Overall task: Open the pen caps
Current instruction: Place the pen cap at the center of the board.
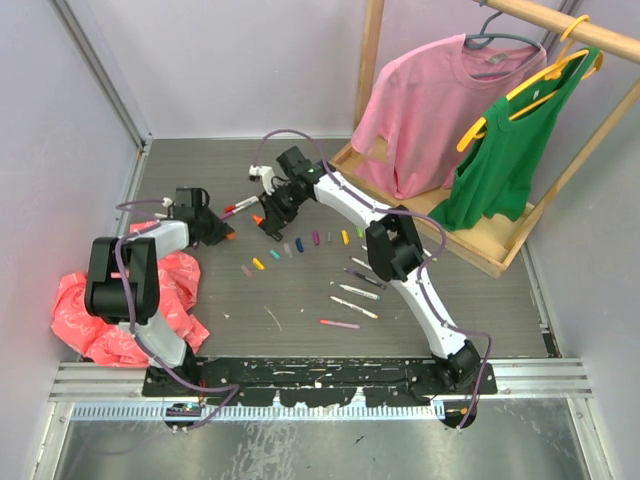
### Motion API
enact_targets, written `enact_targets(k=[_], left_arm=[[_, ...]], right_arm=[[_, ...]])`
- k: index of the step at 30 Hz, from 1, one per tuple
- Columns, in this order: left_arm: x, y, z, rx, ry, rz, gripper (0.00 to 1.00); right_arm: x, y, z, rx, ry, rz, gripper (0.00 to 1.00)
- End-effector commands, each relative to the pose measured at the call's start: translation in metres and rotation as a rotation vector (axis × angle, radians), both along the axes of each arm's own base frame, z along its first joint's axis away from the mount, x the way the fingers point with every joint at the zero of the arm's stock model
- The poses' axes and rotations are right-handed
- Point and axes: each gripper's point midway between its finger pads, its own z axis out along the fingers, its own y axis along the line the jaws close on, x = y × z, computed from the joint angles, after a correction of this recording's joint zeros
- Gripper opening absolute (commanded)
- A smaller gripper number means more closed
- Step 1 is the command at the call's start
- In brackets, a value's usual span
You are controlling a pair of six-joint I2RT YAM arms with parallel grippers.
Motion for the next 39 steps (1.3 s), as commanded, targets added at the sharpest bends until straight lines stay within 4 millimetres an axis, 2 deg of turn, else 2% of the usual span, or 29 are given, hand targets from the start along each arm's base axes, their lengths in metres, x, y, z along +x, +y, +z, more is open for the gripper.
enact_targets(k=[1, 9, 14, 19, 32, 39], left_arm=[[0.019, 0.0, 0.01, -0.005, -0.041, -0.022, 0.02], [0.04, -0.009, 0.001, -0.073, -0.018, -0.006, 0.03], [0.052, -0.012, -0.007, -0.098, 0.011, 0.009, 0.04], [0.06, -0.016, -0.013, -0.126, 0.021, 0.018, 0.04], [0.048, -0.015, -0.027, -0.13, 0.05, 0.031, 0.08], [0.038, -0.012, -0.032, -0.11, 0.06, 0.034, 0.14]], right_arm=[[0.021, 0.014, 0.035, 0.082, -0.028, -0.086, 0.01], [0.048, 0.015, 0.026, 0.053, -0.143, -0.126, 0.01], [0.046, 0.022, 0.025, 0.082, -0.115, -0.122, 0.03], [0.037, 0.032, 0.016, 0.124, -0.021, -0.127, 0.04], [0.021, 0.043, -0.023, 0.088, 0.045, -0.117, 0.07], [0.015, 0.042, -0.03, 0.069, 0.055, -0.106, 0.13]])
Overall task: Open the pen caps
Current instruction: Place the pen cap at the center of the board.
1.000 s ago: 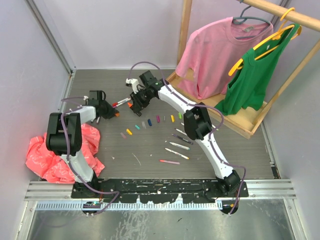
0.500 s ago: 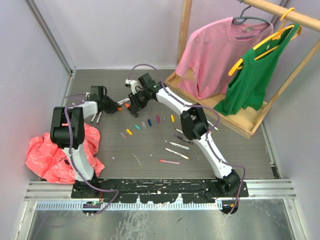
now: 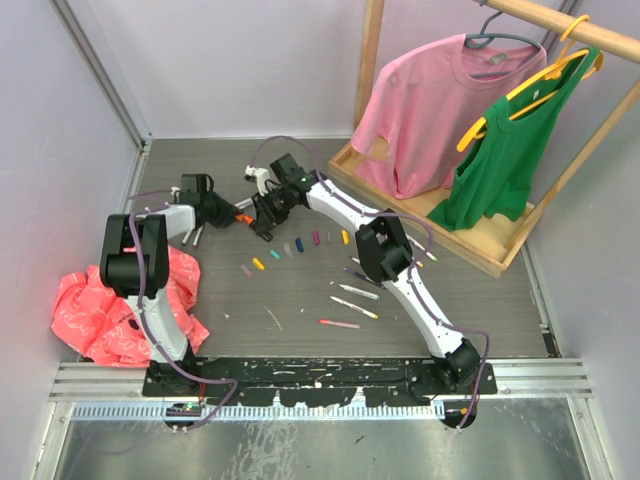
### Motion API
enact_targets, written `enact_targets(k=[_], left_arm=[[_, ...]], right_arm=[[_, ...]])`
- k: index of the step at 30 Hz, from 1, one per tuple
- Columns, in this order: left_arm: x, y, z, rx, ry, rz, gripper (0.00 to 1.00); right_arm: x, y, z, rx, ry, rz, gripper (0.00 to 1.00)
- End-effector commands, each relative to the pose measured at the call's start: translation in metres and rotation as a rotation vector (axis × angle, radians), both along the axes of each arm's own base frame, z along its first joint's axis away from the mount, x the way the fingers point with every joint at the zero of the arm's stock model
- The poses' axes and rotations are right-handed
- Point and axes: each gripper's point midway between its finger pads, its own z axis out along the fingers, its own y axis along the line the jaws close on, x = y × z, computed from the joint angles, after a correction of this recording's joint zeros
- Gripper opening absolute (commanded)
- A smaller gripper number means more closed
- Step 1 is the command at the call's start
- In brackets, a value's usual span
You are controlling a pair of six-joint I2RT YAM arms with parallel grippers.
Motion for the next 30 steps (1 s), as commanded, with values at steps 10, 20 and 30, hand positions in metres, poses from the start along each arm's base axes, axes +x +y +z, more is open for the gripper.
enact_targets(k=[10, 20, 30], left_arm=[[-0.036, 0.013, -0.029, 0.064, 0.096, 0.01, 0.24], [-0.042, 0.017, -0.024, 0.09, 0.091, 0.015, 0.31], [-0.045, 0.024, -0.012, 0.13, 0.081, 0.026, 0.37]], right_arm=[[-0.004, 0.001, 0.0, -0.008, -0.028, 0.017, 0.24], [0.003, -0.001, 0.009, -0.023, -0.076, 0.004, 0.38], [0.012, -0.004, 0.04, -0.011, -0.154, 0.001, 0.51]])
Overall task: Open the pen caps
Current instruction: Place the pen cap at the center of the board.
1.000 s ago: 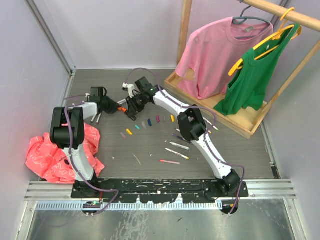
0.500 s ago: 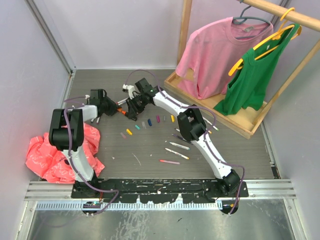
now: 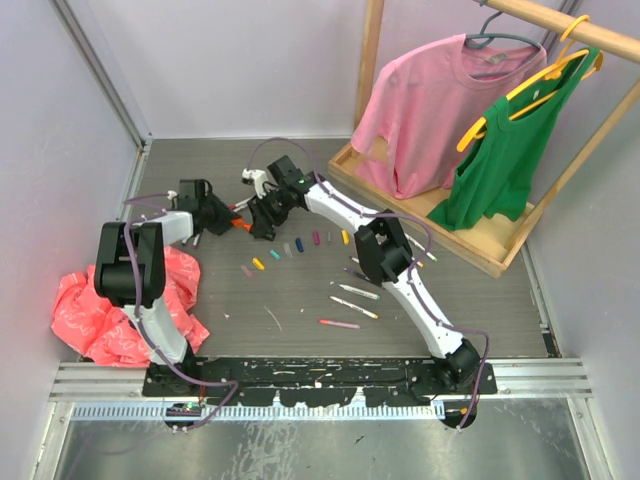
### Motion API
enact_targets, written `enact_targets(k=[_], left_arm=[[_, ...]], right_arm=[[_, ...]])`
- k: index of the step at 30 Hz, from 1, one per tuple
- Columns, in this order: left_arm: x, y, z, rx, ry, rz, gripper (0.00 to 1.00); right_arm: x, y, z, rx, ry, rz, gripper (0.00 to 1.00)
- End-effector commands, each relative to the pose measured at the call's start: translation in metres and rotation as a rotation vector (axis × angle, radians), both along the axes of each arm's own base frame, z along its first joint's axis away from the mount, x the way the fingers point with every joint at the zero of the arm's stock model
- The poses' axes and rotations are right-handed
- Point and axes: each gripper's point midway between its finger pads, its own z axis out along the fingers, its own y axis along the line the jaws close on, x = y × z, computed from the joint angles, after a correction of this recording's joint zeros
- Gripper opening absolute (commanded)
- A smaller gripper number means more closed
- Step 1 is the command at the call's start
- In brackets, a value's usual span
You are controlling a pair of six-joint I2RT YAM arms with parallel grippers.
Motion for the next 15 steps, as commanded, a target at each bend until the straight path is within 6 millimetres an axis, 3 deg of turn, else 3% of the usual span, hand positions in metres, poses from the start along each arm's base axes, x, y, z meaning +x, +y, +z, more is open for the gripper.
enact_targets(k=[1, 6, 10, 15], left_arm=[[-0.027, 0.018, -0.012, 0.09, 0.092, 0.023, 0.38], [-0.033, 0.024, 0.004, 0.124, 0.066, 0.029, 0.41], [-0.035, 0.031, 0.029, 0.174, 0.011, 0.029, 0.45], [-0.027, 0.03, 0.066, 0.253, -0.105, -0.091, 0.58]], right_arm=[[0.013, -0.004, 0.048, 0.01, -0.12, -0.015, 0.52], [0.018, -0.01, 0.072, 0.023, -0.167, -0.013, 0.61], [0.014, -0.016, 0.1, 0.043, -0.209, 0.013, 0.64], [-0.007, -0.033, 0.155, 0.092, -0.279, 0.081, 0.64]])
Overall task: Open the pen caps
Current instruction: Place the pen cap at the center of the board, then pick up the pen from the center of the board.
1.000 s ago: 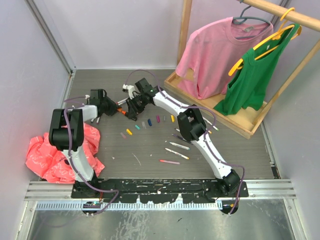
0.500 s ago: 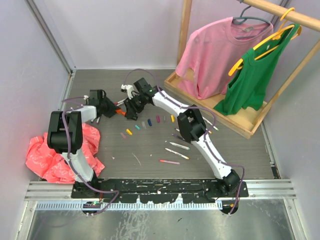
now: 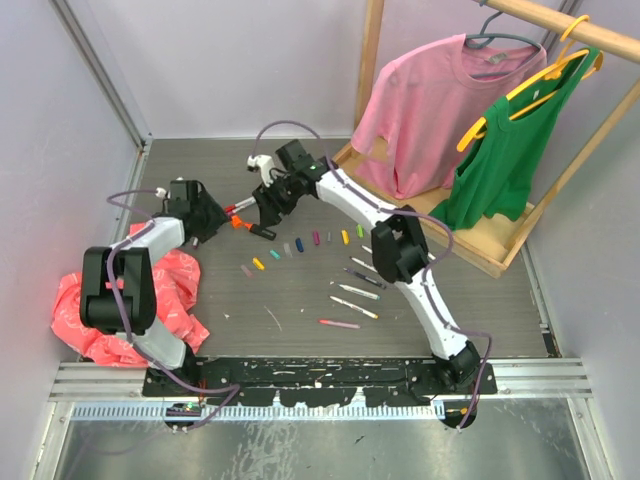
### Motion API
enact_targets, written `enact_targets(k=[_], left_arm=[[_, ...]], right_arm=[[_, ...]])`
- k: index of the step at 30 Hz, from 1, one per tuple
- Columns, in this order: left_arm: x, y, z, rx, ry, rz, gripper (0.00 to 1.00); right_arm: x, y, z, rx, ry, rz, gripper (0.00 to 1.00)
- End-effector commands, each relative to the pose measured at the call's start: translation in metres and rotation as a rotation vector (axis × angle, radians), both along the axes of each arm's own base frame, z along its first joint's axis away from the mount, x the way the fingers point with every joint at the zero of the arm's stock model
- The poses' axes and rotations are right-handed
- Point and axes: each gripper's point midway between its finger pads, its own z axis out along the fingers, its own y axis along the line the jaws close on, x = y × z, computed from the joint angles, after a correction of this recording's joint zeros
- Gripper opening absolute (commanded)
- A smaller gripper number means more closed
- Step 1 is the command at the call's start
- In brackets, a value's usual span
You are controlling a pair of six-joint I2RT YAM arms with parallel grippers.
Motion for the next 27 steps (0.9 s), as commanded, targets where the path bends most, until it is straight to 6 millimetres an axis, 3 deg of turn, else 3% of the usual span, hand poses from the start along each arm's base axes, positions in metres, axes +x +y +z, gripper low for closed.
enact_targets(k=[1, 4, 7, 11, 13, 18, 23, 27], left_arm=[[0.016, 0.0, 0.049, 0.098, -0.156, -0.17, 0.59], [0.023, -0.019, 0.065, 0.109, -0.239, -0.358, 0.65], [0.029, -0.022, 0.068, 0.184, -0.269, -0.464, 0.69], [0.038, -0.022, 0.061, 0.228, -0.271, -0.528, 0.69], [0.043, -0.028, 0.058, 0.234, -0.269, -0.559, 0.7], [0.06, -0.053, 0.055, 0.383, -0.192, -0.682, 0.73], [0.082, -0.043, 0.055, 0.517, -0.023, -0.699, 0.73], [0.09, -0.041, 0.059, 0.53, 0.063, -0.749, 0.61]], right_arm=[[-0.019, -0.014, 0.121, 0.133, -0.182, 0.092, 0.64], [-0.05, -0.035, 0.148, 0.153, -0.195, 0.153, 0.65], [-0.089, -0.062, 0.166, 0.161, -0.205, 0.222, 0.65], [-0.132, -0.103, 0.165, 0.145, -0.223, 0.279, 0.66], [-0.144, -0.12, 0.161, 0.163, -0.248, 0.287, 0.69], [-0.141, -0.149, 0.156, 0.258, -0.232, 0.238, 0.73], [-0.141, -0.151, 0.145, 0.262, -0.187, 0.234, 0.73], [-0.138, -0.15, 0.139, 0.25, -0.176, 0.224, 0.72]])
